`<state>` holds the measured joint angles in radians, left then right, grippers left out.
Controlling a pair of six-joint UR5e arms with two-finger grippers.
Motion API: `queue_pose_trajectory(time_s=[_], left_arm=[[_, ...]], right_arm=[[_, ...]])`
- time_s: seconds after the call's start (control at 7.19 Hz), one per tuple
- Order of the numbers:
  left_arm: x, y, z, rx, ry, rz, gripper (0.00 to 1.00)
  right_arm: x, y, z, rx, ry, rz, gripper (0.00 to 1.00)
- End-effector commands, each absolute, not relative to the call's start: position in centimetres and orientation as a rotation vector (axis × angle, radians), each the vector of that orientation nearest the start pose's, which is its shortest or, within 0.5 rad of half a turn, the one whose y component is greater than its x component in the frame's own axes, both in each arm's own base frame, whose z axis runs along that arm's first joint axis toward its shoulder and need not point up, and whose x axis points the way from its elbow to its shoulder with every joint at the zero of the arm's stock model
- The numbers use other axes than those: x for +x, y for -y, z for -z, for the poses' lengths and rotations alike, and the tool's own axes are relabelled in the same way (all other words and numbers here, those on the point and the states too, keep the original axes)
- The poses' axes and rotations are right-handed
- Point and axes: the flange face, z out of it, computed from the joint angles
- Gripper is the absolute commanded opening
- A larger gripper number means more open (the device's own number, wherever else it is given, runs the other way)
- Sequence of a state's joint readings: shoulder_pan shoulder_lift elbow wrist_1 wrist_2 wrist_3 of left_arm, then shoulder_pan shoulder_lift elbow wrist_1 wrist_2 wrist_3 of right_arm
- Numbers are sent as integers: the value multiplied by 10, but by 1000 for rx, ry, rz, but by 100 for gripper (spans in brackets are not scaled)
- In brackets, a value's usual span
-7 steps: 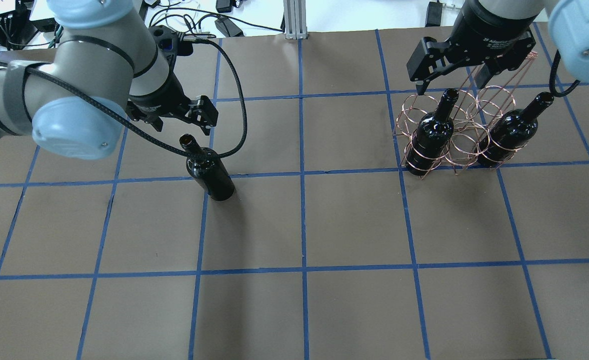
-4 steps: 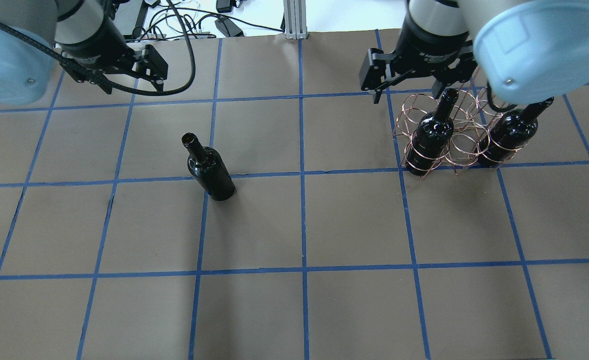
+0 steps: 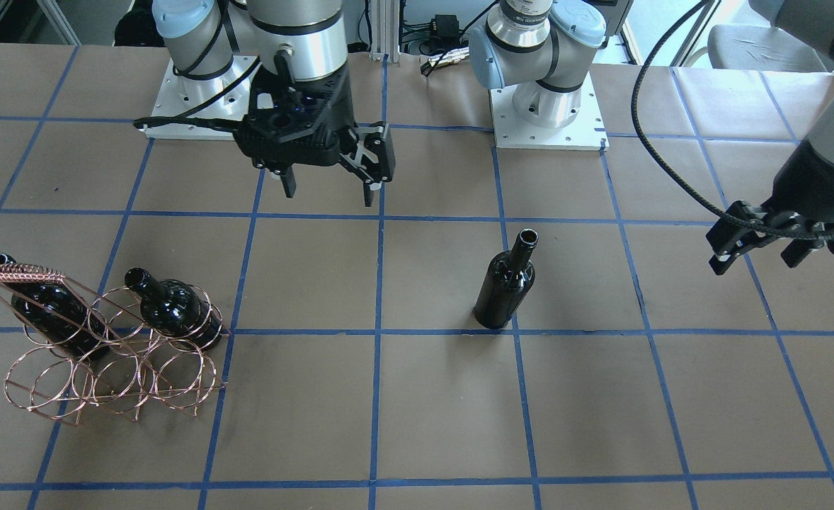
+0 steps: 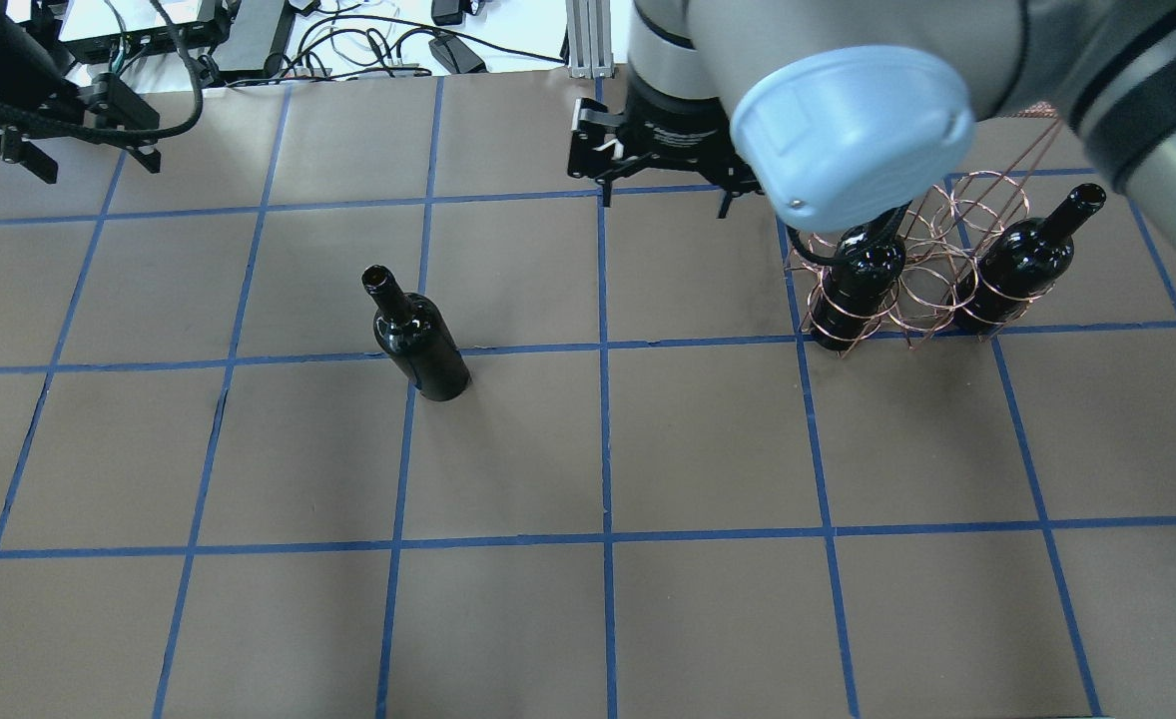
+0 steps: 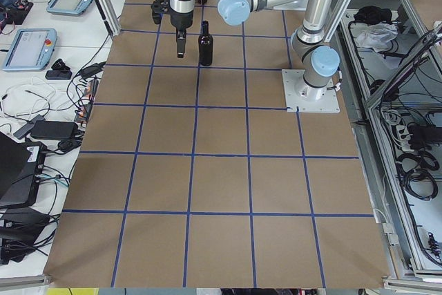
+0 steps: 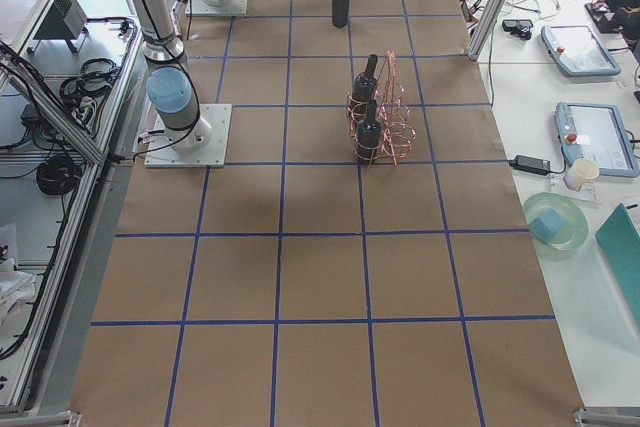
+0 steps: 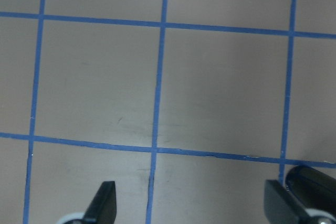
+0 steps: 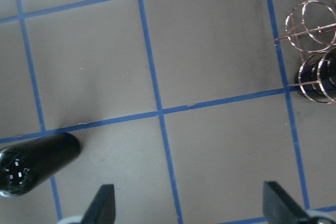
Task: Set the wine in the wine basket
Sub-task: 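Reach the right gripper across to the standing bottle's neck while the left arm draws back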
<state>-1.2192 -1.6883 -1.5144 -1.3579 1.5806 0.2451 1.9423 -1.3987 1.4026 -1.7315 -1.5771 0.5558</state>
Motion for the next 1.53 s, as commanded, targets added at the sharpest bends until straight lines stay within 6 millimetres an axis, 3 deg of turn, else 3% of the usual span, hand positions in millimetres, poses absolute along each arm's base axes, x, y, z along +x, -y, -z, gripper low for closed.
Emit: queue_pose_trajectory(time_s=[0.0, 0.42, 0.56, 0.83, 1.25, 1.39], left_arm=[[83, 563, -470, -181, -3079, 188, 100], [83, 562, -470, -187, -3084, 194, 100], [84, 562, -470, -190, -3083, 193, 100], [85, 562, -469, -190, -3084, 189, 100], [85, 563, -467, -190, -3086, 190, 100], [85, 563, -467, -190, -3086, 190, 100]], right_arm=[[399, 478, -491, 331, -3027, 210, 100], [500, 450, -449, 333, -2948, 246, 100], [523, 454, -433, 368, -2919, 248, 100], [532, 455, -435, 403, -2861, 201, 100], [538, 474, -388, 376, -2924, 185, 100], [533, 484, -390, 388, -2902, 218, 100]])
